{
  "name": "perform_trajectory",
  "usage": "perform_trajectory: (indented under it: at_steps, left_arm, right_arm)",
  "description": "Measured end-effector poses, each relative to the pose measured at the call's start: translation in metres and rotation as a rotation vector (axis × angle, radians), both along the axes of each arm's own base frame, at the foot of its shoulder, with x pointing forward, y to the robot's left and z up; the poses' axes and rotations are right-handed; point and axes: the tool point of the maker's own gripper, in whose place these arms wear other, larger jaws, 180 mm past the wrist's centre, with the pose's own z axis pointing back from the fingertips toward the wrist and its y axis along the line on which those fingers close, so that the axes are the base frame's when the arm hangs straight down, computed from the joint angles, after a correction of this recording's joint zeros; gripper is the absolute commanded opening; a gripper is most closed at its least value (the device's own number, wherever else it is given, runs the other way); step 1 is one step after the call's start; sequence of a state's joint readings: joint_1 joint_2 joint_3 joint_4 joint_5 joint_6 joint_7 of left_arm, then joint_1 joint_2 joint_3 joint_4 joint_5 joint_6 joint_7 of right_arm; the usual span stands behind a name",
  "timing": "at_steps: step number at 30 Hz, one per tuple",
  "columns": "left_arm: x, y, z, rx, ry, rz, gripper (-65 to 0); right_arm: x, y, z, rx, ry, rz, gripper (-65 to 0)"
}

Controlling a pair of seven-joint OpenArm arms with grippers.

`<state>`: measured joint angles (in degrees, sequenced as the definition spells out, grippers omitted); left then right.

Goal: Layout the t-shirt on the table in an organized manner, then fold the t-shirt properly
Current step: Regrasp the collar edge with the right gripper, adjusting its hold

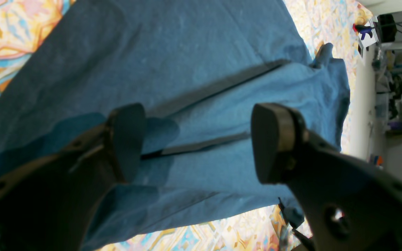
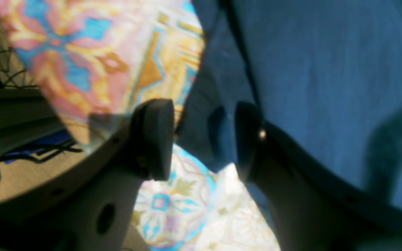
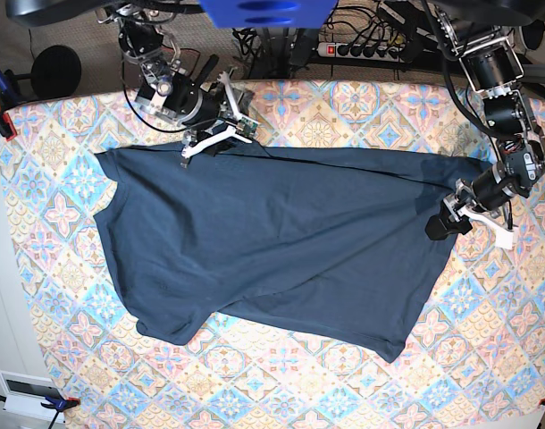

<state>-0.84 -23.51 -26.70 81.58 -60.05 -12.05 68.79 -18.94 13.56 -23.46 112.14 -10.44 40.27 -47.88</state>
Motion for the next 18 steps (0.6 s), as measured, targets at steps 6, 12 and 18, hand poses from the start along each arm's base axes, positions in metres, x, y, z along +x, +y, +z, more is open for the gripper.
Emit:
perform_trajectory:
  at_steps: [6, 12, 18]
  left_arm:
    - [0.0, 0.0, 0.0, -0.001, 0.0, 0.0, -18.4]
    - [0.001, 0.0, 0.001, -0.001, -0.003, 0.0, -18.4]
    - [0.001, 0.0, 0.001, -0.001, -0.002, 0.0, -18.4]
  right_arm:
    - [-0.003, -0.003, -0.009, -0.013, 0.026, -0.003, -37.7]
    - [0.032, -0.006, 0.002, -0.022, -0.043, -0.008, -37.8]
    - [0.031, -0.006, 0.0, -0.024, -0.037, -0.007, -38.0]
